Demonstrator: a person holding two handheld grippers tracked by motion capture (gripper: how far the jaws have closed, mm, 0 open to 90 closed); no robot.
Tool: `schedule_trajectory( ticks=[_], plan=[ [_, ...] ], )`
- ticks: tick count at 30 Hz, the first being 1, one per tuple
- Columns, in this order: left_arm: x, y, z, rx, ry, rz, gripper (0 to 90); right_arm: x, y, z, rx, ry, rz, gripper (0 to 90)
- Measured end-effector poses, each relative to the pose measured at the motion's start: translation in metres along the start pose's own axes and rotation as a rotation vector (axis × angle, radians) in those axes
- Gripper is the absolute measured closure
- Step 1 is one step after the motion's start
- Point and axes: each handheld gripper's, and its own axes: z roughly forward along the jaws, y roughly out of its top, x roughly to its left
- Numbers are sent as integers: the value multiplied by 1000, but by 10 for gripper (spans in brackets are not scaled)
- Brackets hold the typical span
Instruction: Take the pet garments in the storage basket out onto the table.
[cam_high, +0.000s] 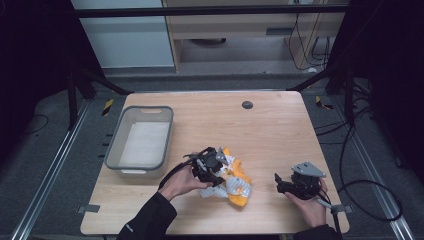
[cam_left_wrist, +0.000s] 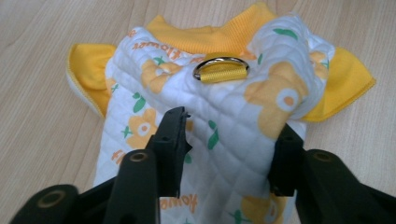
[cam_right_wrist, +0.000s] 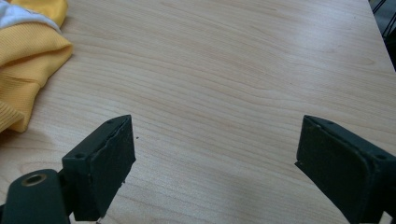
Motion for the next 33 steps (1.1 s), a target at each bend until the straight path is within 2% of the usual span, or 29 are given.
schedule_trajectory(
  ticks=[3,6,12,16,27,33],
  plan=[
    [0,-2,-4,-14,-3,-8,482,0,0,0,1,0,0,114],
    [0,-4,-10,-32,11,-15,424,0,0,0,2,-1,3,113],
    [-1,-8,-21,-75,10,-26,361,0,0,0,2,-1,1,113],
    [-3,-11,-29,-107,11,-26,341,0,0,0,2,-2,2,112],
    [-8,-23,-46,-153,18,-29,308,0,0,0,3,-2,6,111],
    [-11,-29,-53,-172,41,-31,296,0,0,0,3,-3,7,110]
  ],
)
